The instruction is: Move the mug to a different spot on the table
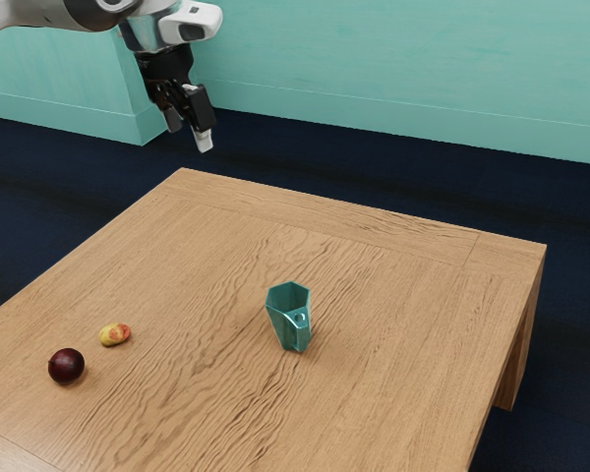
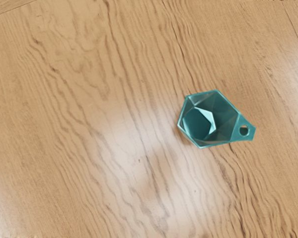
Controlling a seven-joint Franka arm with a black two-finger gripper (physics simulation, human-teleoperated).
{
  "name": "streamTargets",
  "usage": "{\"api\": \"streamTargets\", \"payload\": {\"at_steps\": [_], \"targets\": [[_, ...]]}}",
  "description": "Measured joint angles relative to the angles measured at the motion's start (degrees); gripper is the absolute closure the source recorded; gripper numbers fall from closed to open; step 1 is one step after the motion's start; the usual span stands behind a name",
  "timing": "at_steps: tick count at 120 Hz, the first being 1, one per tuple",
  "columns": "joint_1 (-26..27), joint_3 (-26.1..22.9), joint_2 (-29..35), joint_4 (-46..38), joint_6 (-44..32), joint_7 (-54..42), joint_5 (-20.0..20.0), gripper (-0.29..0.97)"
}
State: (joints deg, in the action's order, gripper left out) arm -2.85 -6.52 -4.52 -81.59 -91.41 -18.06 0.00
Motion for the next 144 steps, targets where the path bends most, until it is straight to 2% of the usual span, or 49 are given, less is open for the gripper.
{"api": "streamTargets", "payload": {"at_steps": [39,48,64,79,96,113,132,144], "targets": [[-0.24,-0.44,0.06,0.08,-0.03,2.86,0.33,0.0],[-0.99,-2.55,0.57,-0.69,0.01,3.46,0.52,0.0],[-2.02,-8.19,5.63,-8.03,0.08,6.89,0.6,0.0],[0.0,-12.18,7.5,-13.21,0.23,12.85,0.63,0.0],[3.17,-13.16,7.68,-19.68,-2.27,20.99,0.44,0.0],[1.1,-13.3,6.78,-29.05,-11.09,30.42,0.25,0.0],[-2.17,-14.59,6.34,-30.57,-16.95,41.12,0.12,0.0],[-1.82,-15.24,5.54,-30.69,-18.27,49.21,-1.27,0.0]]}}
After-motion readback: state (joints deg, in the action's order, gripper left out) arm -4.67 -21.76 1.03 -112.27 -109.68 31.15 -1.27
